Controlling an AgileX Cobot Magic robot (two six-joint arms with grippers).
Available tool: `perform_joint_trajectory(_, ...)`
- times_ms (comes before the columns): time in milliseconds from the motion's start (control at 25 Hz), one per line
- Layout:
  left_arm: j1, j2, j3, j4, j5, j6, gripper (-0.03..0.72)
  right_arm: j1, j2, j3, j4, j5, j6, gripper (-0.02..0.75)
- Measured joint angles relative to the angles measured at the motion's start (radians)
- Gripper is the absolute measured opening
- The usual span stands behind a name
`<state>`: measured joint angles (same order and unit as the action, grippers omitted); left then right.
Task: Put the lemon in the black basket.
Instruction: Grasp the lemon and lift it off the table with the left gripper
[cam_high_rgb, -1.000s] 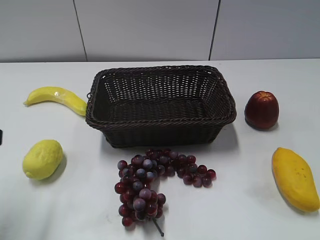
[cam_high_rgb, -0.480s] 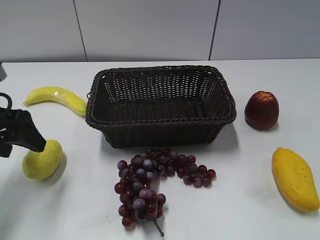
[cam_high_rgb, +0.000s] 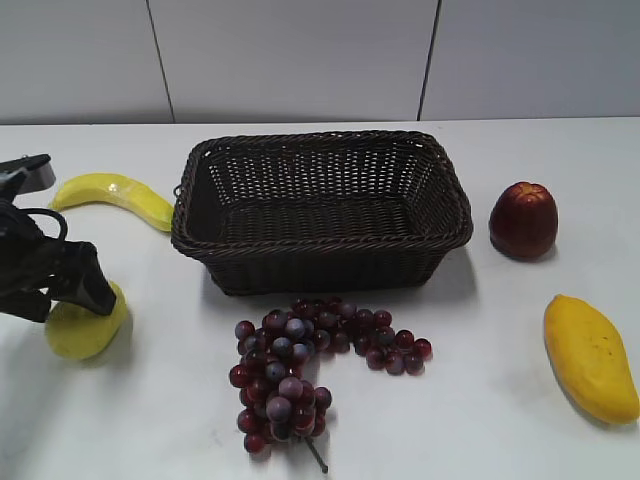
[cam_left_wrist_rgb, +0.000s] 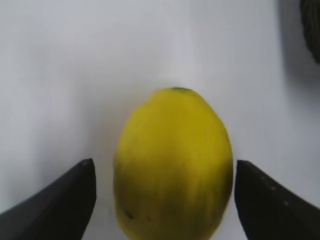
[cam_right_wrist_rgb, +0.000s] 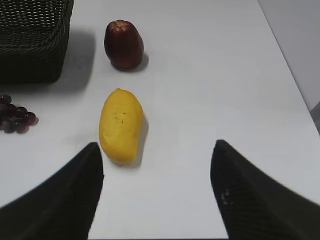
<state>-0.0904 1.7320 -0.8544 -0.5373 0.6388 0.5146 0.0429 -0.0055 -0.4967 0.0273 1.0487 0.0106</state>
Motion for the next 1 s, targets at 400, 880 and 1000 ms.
perform_joint_trajectory(400,-0.004,0.055,-0.063,-0.003,0.102,0.001,0.551,0.000,0.000,0.000,0.000,0.000,0.000,0.552)
perform_joint_trajectory(880,-0.008,-0.018,-0.199,0.096,0.299,-0.081,0.549,0.000,0.000,0.000,0.000,0.000,0.000,0.552)
perform_joint_trajectory(1000,-0.008,-0.091,-0.261,0.130,0.322,-0.111,0.549,0.000,0.000,0.000,0.000,0.000,0.000,0.552)
